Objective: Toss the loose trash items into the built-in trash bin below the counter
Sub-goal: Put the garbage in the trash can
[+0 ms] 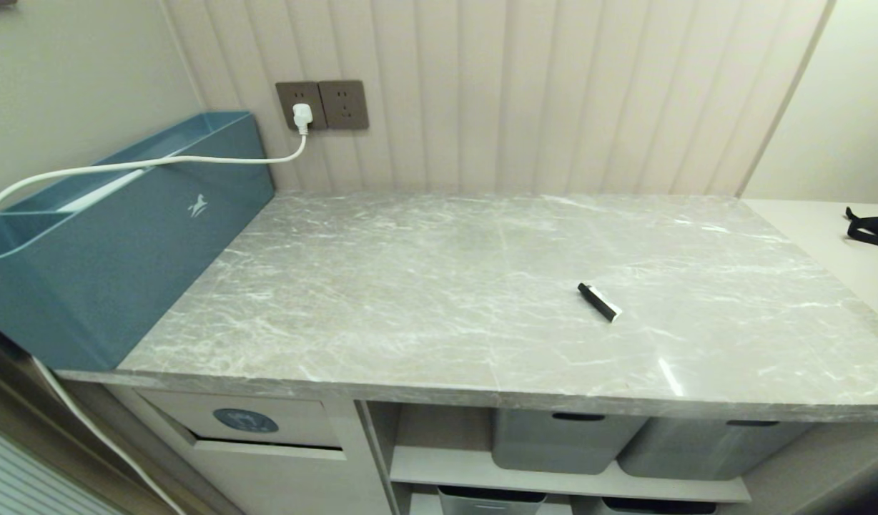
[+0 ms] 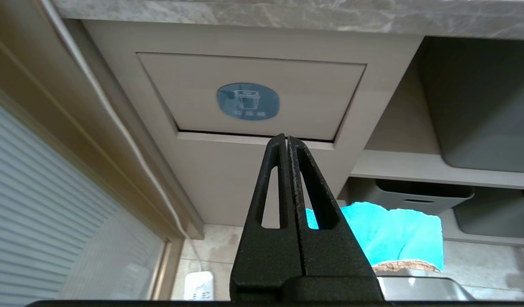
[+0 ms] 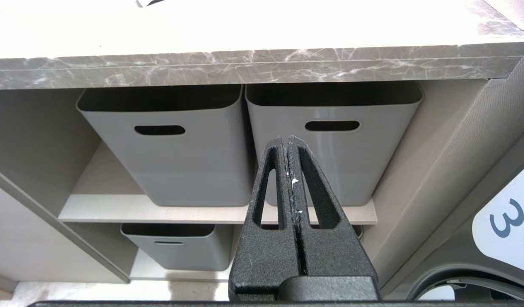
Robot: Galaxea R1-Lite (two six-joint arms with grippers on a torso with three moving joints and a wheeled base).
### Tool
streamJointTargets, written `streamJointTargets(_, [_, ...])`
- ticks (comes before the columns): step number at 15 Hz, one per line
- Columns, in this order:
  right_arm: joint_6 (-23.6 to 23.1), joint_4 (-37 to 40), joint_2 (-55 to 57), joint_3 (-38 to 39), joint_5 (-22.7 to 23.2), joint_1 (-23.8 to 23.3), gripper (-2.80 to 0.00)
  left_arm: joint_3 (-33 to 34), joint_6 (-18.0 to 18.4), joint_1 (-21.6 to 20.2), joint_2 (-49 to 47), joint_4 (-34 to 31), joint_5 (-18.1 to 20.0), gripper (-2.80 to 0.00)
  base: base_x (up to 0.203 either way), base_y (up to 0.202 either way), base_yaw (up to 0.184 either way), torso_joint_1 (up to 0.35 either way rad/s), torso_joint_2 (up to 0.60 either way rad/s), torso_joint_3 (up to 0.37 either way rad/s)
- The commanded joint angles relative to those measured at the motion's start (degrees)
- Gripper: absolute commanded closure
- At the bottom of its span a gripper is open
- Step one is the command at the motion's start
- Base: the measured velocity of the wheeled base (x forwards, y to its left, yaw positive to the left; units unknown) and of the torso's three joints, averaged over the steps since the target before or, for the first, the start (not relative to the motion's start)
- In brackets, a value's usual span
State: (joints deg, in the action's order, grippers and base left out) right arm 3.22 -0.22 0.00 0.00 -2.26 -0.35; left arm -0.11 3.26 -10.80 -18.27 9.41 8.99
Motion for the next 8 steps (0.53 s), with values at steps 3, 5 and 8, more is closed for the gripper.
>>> streamJointTargets(3, [0.03,-0.04,0.00,0.09,-0.03,0.00,0.00,0.22,-0.30,0.83,1.75,-1.30,0.12,0.00,0.000,0.000,0.000,0.000,0.00,0.000])
streamJointTargets(5, [0.03,-0.04,0.00,0.09,-0.03,0.00,0.00,0.20,-1.02,5.93,-0.18,-1.56,0.09,0.00,0.000,0.000,0.000,0.000,0.00,0.000])
streamJointTargets(8, [0.03,-0.04,0.00,0.09,-0.03,0.00,0.00,0.27,-1.31,9.48,2.26,-2.31,-2.71,0.00,0.000,0.000,0.000,0.000,0.00,0.000])
